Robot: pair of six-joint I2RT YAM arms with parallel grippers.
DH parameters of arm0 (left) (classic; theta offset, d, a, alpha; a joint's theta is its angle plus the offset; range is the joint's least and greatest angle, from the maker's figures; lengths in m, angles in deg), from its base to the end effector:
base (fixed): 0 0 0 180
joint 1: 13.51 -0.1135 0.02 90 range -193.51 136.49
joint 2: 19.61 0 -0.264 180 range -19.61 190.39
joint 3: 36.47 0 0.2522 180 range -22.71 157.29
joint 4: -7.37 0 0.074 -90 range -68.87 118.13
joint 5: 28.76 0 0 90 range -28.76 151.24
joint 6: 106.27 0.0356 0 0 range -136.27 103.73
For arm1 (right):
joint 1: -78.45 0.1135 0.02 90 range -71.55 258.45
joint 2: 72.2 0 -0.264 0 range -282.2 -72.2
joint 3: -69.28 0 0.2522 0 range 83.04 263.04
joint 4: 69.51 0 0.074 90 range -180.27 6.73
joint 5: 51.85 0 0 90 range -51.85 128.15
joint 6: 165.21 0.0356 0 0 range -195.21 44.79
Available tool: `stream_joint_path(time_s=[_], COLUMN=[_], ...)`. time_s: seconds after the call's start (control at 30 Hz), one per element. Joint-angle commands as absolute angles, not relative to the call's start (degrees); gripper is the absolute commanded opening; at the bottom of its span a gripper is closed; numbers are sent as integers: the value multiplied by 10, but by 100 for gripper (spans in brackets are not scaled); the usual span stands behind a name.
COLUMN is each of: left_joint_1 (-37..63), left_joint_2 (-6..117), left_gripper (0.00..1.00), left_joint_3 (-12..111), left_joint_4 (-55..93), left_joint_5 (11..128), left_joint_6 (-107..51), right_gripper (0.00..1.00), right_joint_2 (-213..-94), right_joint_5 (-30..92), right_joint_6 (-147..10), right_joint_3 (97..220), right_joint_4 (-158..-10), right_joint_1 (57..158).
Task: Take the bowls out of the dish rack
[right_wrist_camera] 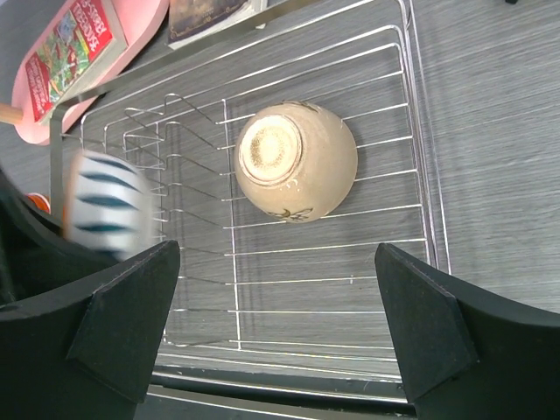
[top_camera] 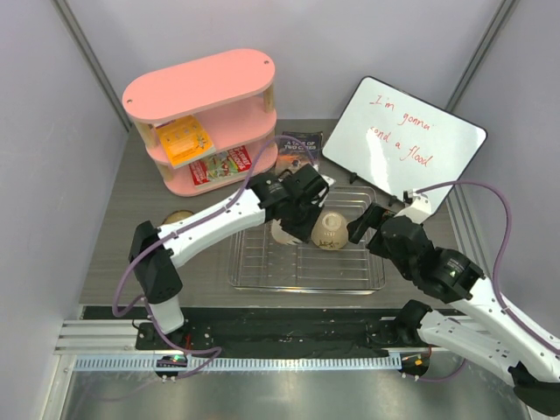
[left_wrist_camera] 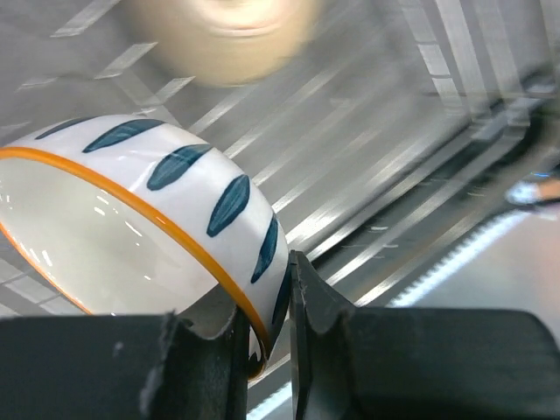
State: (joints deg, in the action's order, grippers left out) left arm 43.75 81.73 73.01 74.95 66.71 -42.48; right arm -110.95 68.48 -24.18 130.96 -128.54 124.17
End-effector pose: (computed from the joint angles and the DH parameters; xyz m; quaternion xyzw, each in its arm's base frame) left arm 0.2012 -0.3191 0.3138 0.2700 0.9250 -0.2096 0.1658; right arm 0.1043 0.0812 0.3153 0.1583 0.8539 0.1721 0.4649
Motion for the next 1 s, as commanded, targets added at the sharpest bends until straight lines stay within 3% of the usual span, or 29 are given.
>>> stream_joint_path(time_s=[0.0,0.17,0.7,0.97], left_joint_1=[405,394,394,394], left_joint_2=[793,785,869,784], left_gripper=[0,0,0,0], left_joint_3=[771,749,758,742], left_joint_4=[897,920,952,940], left_joint_5=[526,472,459,422], left_joint_6=[-342,-336,-312,-326], right_gripper=[100,100,100,100], right_joint_2=[-1129,-1138,-1130,-1130], right_joint_5=[675,656,639,636], right_joint_6=[-246,-241,-233,-235], right_joint_3=[1312,1297,1255,1241], right_joint_4=[-1272,-1251,-1221,-1215], right_joint_1=[1244,1244,1244,1244])
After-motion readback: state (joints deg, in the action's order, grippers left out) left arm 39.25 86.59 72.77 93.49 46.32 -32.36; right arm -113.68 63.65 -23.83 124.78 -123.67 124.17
